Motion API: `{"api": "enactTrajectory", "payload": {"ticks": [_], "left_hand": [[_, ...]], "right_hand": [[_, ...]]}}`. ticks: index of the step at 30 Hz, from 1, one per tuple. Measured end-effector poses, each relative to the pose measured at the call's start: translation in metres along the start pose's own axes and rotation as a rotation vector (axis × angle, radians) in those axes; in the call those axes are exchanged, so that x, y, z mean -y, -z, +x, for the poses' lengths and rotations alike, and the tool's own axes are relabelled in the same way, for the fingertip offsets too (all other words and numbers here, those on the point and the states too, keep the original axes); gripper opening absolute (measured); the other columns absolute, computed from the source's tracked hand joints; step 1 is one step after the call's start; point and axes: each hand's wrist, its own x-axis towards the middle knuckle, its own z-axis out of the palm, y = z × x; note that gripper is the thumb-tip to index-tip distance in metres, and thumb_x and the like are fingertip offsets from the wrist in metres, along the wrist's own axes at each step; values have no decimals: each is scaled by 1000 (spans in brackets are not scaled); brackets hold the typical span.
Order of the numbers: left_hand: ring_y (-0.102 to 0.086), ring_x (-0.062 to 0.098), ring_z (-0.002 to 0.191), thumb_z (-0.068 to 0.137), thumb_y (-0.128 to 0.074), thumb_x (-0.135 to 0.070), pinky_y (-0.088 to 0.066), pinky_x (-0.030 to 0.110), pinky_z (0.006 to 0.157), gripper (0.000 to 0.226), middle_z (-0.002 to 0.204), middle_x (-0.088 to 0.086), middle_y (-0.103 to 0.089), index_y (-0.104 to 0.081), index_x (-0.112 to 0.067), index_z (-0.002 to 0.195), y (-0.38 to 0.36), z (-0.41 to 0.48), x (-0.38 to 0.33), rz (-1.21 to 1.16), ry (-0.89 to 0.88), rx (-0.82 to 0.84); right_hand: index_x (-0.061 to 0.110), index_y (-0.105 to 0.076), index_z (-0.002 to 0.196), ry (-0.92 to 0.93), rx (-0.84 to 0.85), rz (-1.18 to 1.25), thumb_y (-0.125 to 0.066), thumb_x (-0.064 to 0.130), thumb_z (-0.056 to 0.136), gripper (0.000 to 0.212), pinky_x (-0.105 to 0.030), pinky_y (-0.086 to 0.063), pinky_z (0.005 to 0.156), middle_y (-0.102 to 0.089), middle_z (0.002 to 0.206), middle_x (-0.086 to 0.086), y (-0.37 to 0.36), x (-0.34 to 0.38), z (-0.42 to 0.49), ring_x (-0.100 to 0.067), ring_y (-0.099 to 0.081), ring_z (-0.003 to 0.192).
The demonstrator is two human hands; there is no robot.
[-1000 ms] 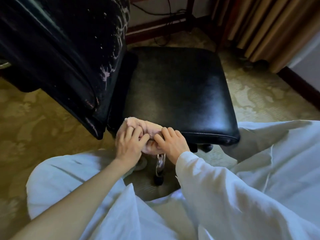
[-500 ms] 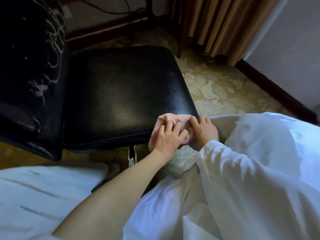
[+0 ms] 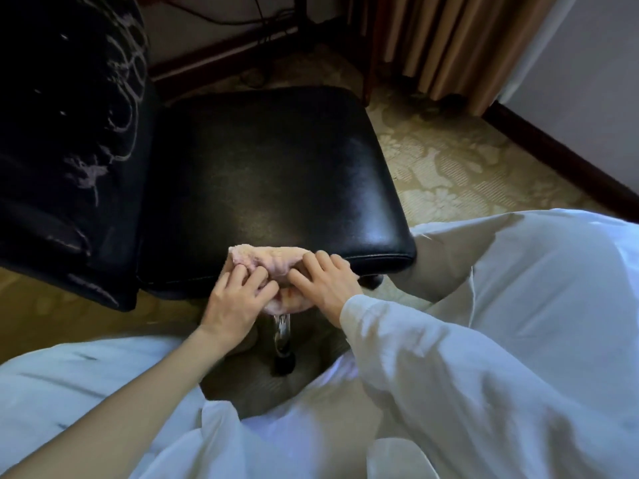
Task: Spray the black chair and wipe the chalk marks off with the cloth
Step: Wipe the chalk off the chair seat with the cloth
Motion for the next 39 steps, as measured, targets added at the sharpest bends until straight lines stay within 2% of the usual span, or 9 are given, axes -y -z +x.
{"api": "enactTrajectory", "payload": {"ticks": [3,8,13,18,23,26,30,34,39], "left_hand": [[-52,36,80,75,-53,-8,-49,44,73,21,98,14,-60,-63,-13,93,9,-25,35,35,59,61],[-50,38,80,42,-79,7,-48,41,58,66,101,14,-54,-54,-13,101,27,-59,89,49,216,247],[-48,39,80,62,-65,0,-47,42,56,38,95,17,-51,-56,-10,97,26,-64,105,55,268,195],[-50,38,80,65,-62,1,-46,49,74,27,88,17,-51,-60,-9,90,12,-38,64,25,151,82],[-52,32,77,75,-50,-7,-42,41,63,16,86,10,-55,-59,-17,83,-1,13,-21,-65,2,-14],[-52,29,77,81,-47,-12,-36,40,61,14,84,6,-58,-59,-20,80,-7,56,-79,-76,-46,-62],[-53,27,82,79,-42,-14,-39,36,64,22,91,5,-62,-62,-21,82,-11,89,-113,-113,-42,-50],[-54,24,78,80,-42,-10,-39,34,60,21,88,2,-60,-60,-21,81,-9,79,-89,-102,-49,-59],[-55,26,80,81,-41,-14,-45,35,61,21,93,4,-60,-60,-19,87,-1,24,-28,-78,9,-7]], "right_hand": [[22,-34,117,27,65,39,-80,26,58,74,-38,-41,71,-50,112,-11,10,39,24,-29,-48,93],[20,-26,137,118,89,34,-65,24,79,70,-39,-38,84,-40,129,-14,27,89,72,-31,-42,111],[20,-24,133,117,91,51,-69,26,76,73,-35,-38,86,-38,130,-11,23,99,83,-28,-40,112],[18,-30,120,95,56,24,-73,25,70,66,-31,-40,76,-49,121,-7,14,56,45,-24,-49,100],[19,-40,99,-25,-56,-40,-81,23,59,57,-31,-42,56,-49,95,-4,5,-22,-23,-24,-51,74],[16,-40,94,-229,21,-52,-83,14,51,60,-31,-44,47,-54,82,-7,10,-68,-51,-27,-55,64],[13,-38,105,-422,165,9,-75,7,64,56,-38,-49,58,-53,93,-14,13,-95,-61,-35,-58,82],[15,-42,95,-322,70,-10,-82,4,45,65,-35,-46,51,-54,81,-11,10,-90,-52,-31,-56,65],[18,-43,97,-52,-41,-2,-81,13,44,66,-35,-46,54,-57,86,-11,13,-36,-11,-31,-56,69]]}}
